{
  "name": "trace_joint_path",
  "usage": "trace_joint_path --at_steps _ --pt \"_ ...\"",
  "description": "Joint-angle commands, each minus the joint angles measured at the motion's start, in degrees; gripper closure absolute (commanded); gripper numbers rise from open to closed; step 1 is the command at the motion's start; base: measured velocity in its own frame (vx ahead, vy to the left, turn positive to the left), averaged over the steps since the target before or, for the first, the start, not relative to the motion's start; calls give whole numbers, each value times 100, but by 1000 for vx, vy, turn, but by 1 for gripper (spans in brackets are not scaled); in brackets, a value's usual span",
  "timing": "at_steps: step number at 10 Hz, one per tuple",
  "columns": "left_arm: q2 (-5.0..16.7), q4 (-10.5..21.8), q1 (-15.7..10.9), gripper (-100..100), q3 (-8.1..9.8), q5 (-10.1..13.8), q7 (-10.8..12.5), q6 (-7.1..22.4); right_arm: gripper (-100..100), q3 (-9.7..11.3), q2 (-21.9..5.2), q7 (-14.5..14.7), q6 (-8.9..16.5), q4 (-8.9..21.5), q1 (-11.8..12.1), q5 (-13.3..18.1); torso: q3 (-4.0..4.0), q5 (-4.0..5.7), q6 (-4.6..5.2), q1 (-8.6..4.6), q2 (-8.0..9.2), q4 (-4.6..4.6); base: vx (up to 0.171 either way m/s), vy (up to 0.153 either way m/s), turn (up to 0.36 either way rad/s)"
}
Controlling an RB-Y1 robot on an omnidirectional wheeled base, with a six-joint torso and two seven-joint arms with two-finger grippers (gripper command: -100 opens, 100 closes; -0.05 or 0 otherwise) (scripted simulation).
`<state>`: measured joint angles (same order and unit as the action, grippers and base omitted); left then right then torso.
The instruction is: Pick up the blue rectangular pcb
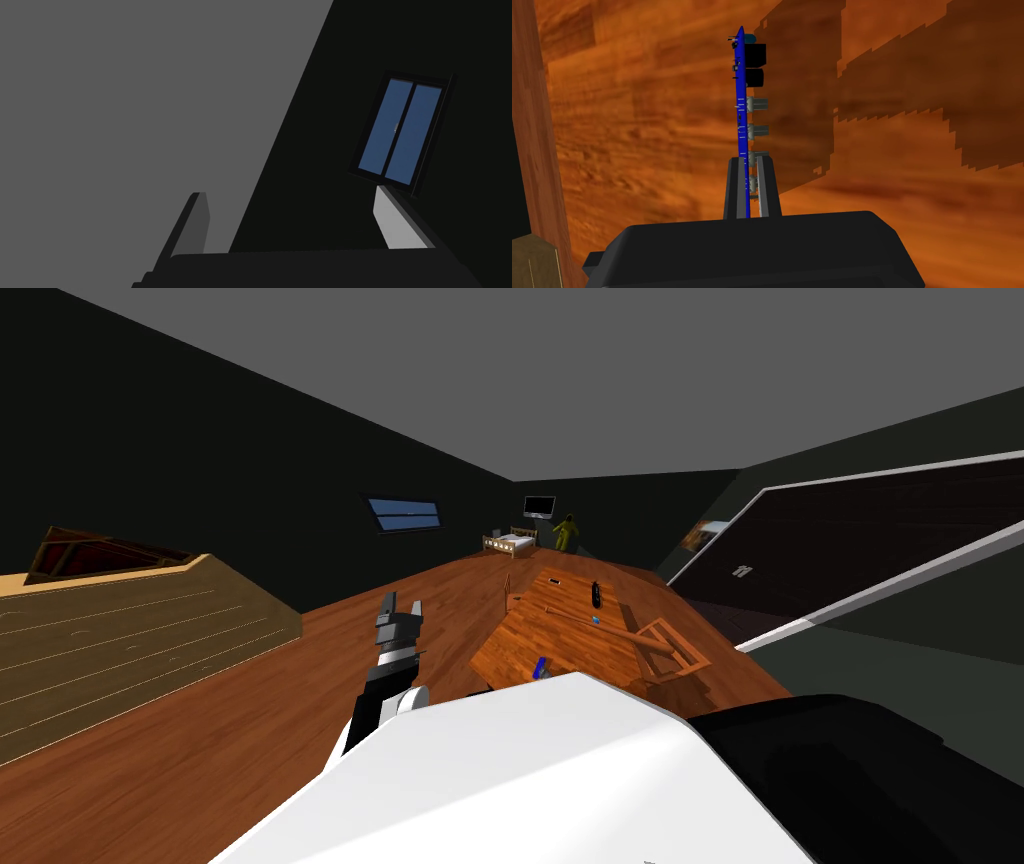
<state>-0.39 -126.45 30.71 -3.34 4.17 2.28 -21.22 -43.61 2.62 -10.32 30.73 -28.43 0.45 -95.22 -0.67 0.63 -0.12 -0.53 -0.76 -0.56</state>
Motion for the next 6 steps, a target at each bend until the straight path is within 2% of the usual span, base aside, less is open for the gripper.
trace_joint_path --at_steps 1,2,3,4,5,6 --pt "0 0 0 0 0 0 0 0 100 -55 -37 -236 101 -179 147 59 0 0 0 0 0 0 13 57 202" --pt "0 0 0 0 0 0 0 0 100 -49 -46 -451 155 -377 287 145 0 0 -1 10 -1 0 10 62 177" --pt "0 0 0 0 0 0 0 0 100 -49 -46 -451 155 -377 287 145 -1 -2 -1 11 -2 0 1 40 31" --pt "0 0 1 0 0 0 0 0 100 -42 -55 -607 210 -533 427 232 0 -1 2 8 2 -1 1 54 115" --pt "0 0 0 0 0 0 0 0 100 -42 -55 -665 210 -574 427 232 1 -1 0 11 4 0 5 38 64" --pt "0 0 0 0 0 0 0 0 100 -36 -64 -863 264 -765 567 318 1 0 0 7 1 1 1 30 112"
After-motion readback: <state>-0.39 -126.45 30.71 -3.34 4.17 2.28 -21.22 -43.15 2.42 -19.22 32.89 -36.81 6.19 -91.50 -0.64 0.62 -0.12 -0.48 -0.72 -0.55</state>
